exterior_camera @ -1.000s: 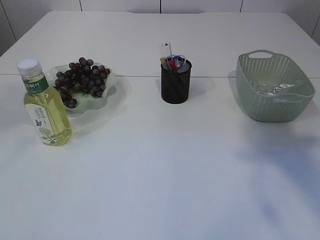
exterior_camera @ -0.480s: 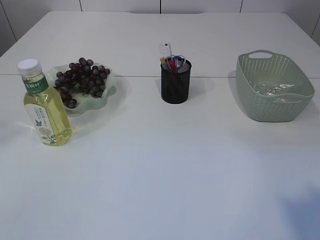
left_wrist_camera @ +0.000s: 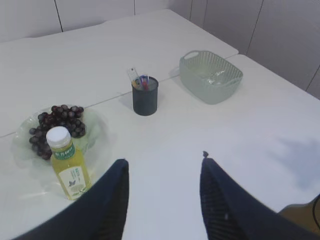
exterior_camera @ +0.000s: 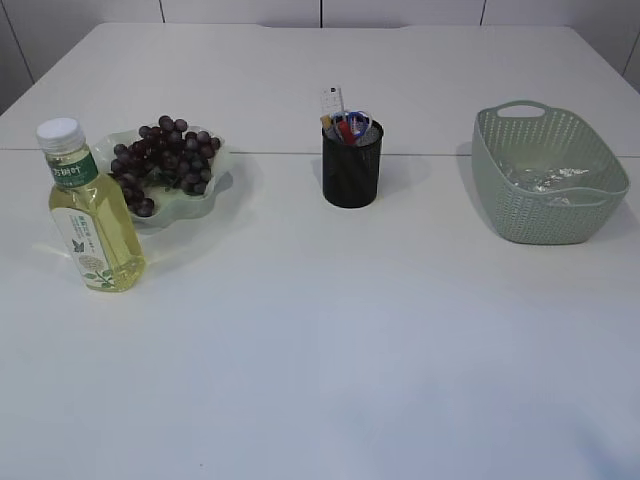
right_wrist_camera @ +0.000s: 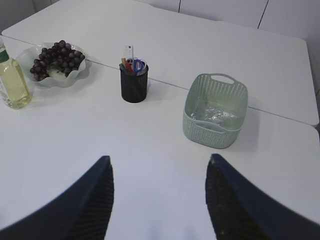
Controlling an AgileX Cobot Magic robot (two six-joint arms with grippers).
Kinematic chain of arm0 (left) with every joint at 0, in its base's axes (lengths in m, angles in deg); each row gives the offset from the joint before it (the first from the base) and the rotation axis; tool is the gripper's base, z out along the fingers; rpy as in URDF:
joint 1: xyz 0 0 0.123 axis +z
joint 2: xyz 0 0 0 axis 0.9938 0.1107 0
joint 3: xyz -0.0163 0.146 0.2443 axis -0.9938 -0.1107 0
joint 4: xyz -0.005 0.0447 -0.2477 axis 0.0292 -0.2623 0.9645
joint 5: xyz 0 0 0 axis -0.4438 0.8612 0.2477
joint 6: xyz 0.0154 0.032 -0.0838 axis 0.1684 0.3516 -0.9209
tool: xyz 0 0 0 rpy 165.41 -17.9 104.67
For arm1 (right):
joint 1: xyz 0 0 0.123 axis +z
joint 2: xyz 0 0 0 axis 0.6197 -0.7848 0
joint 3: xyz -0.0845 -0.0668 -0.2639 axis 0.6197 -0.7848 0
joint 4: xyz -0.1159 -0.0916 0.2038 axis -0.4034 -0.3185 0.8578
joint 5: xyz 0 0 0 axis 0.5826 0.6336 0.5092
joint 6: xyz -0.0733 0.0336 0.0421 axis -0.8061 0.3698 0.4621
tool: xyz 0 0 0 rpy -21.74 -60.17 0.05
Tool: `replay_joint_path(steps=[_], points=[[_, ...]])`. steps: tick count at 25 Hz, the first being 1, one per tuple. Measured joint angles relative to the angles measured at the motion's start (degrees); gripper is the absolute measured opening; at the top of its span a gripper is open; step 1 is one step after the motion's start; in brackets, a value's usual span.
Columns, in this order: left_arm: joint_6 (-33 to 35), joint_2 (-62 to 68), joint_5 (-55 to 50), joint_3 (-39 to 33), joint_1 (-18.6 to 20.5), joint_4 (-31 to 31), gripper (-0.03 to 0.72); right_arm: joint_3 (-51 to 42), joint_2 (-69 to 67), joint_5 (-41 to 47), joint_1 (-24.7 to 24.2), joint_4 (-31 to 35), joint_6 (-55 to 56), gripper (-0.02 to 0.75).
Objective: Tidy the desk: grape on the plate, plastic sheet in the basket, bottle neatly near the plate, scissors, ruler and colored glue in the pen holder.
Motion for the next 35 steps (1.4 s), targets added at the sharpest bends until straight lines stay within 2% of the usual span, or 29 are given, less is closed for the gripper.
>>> replay_joint_path(steps=[11,16,22,26,35], points=[[6.5,-20.1,3.8,-23.2,0.0,0.0,0.34,-13.2,15.8,0.0,0.0,1.9,-2.5,0.441],[6.9,-29.3,5.9,-32.3,0.0,0.0,0.34,-20.7,23.8,0.1,0.0,2.2,-2.6,0.441],[6.9,-34.3,7.1,-41.9,0.0,0.1,0.34,-26.6,24.4,-0.1,0.0,3.8,-5.0,0.441],[6.9,-34.4,8.8,-45.4,0.0,-0.1,0.34,-29.4,24.4,-2.4,0.0,4.7,-6.9,0.441],[7.1,-34.4,10.4,-45.7,0.0,-1.4,0.34,-38.1,24.4,-6.1,0.0,6.5,-7.7,0.441]])
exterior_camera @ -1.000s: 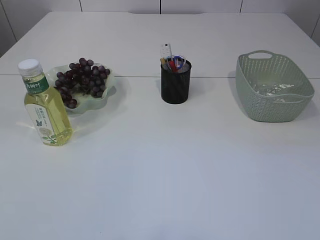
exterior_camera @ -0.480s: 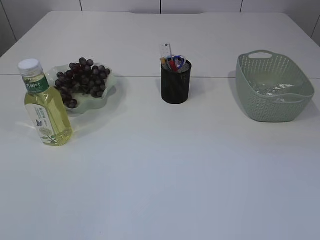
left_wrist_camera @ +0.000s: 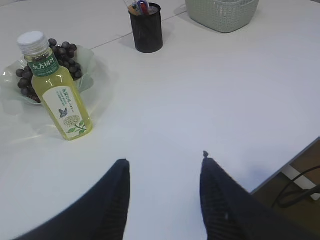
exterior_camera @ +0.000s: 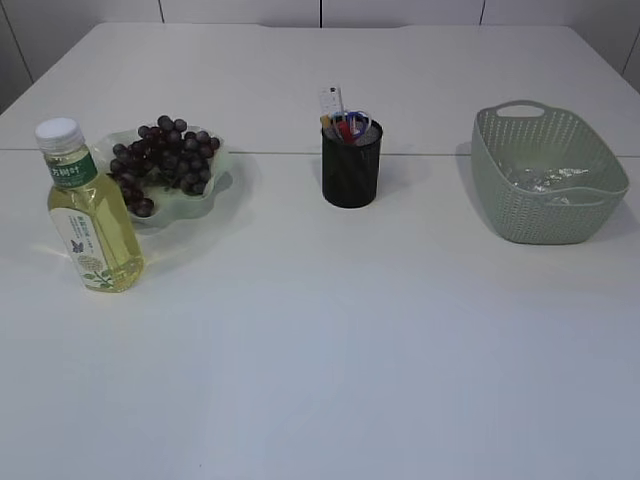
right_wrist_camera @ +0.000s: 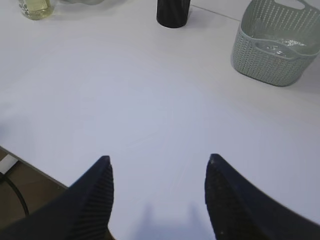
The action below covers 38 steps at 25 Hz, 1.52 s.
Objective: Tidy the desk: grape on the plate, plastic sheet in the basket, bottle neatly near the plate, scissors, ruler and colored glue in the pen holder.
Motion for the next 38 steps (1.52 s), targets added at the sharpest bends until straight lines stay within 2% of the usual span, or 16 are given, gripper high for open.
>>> replay_joint_path(steps=[5,9,23,24,26,29,32,38], points=[[0.0,0.0,-0.2,0.0,0.0,-0.9,0.34,-0.7,0.0,-0.1,0.0,0.0,0.0,0.441],[-0.4,0.0,-4.7,-1.6,0.0,-1.8,0.34,-0.8,0.0,-0.2,0.0,-0.2,0.1,0.441],[-2.6,0.0,-4.8,-1.6,0.6,-3.3,0.34,-0.8,0.0,-0.2,-1.0,-0.4,0.6,0.441],[-2.6,0.0,-4.8,-1.6,1.5,-3.2,0.34,-0.8,0.0,-0.2,-1.0,-0.4,0.6,0.441],[-2.7,0.0,-4.8,-1.6,4.7,-3.1,0.34,-0.8,0.0,-0.2,-5.2,-0.4,0.6,0.441],[-2.7,0.0,-4.8,-1.6,13.1,-3.1,0.34,-0.8,0.0,-0.2,-9.5,-0.4,0.6,0.441],[-2.7,0.0,-4.8,-1.6,20.2,-3.1,0.34,-0.8,0.0,-0.2,-10.6,-0.4,0.6,0.441],[-2.7,0.0,-4.8,-1.6,21.8,-3.1,0.34,-0.8,0.0,-0.2,-10.7,-0.4,0.7,0.441]])
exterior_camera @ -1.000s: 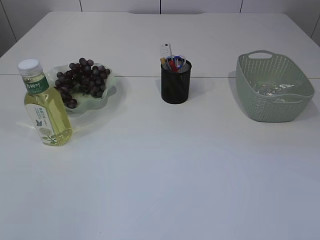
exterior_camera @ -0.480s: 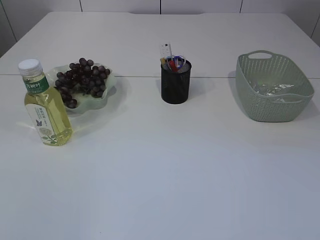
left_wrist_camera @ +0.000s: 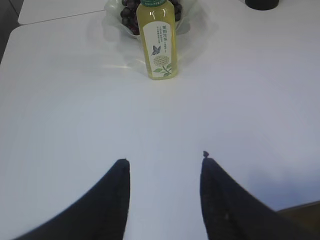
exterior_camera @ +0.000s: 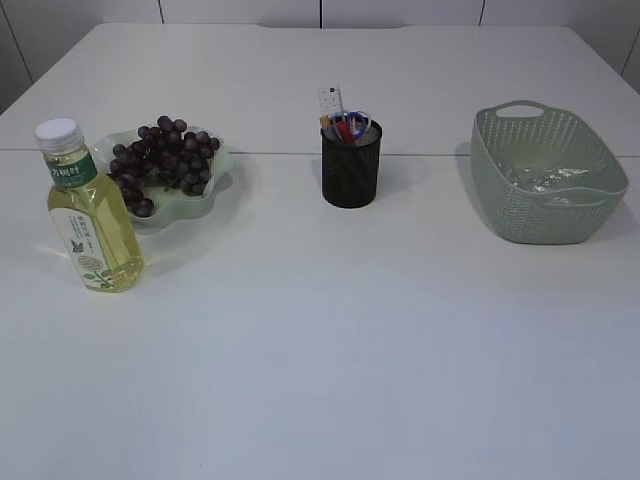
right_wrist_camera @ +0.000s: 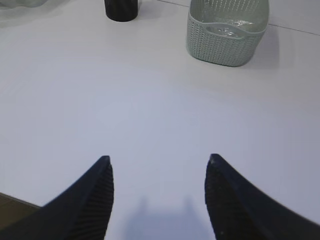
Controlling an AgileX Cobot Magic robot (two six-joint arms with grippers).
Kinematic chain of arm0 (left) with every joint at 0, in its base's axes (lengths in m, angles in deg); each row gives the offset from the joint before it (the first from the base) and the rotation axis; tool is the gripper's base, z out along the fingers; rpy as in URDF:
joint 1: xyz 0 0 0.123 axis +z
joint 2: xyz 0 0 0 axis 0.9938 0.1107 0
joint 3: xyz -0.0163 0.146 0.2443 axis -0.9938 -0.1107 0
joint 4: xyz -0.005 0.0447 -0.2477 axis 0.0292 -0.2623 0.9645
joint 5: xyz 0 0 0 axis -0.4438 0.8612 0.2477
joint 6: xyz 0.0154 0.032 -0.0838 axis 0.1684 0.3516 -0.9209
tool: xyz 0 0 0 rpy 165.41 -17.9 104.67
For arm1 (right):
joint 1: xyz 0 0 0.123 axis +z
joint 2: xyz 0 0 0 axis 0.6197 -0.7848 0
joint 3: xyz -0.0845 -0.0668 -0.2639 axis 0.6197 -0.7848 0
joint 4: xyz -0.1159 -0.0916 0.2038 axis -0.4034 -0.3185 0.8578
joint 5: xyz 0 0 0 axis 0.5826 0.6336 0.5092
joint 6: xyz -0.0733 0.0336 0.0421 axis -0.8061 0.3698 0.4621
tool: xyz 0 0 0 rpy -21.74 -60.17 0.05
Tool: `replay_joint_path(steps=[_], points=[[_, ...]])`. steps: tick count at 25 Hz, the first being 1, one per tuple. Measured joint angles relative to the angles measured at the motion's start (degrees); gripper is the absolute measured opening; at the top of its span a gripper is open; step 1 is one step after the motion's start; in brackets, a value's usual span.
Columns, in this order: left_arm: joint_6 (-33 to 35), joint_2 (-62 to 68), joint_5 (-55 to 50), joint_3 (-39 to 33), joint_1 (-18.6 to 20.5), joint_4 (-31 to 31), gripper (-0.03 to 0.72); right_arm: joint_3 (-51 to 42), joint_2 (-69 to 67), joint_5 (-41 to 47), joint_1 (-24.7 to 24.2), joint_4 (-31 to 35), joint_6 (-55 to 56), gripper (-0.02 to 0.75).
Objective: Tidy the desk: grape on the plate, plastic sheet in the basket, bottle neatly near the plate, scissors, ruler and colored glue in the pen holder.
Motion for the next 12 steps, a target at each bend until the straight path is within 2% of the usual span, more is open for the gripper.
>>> replay_joint_path(steps=[12], points=[[0.0,0.0,0.0,0.0,0.0,0.0,0.301,0.0,0.0,0.0,0.0,0.0,0.0,0.441]])
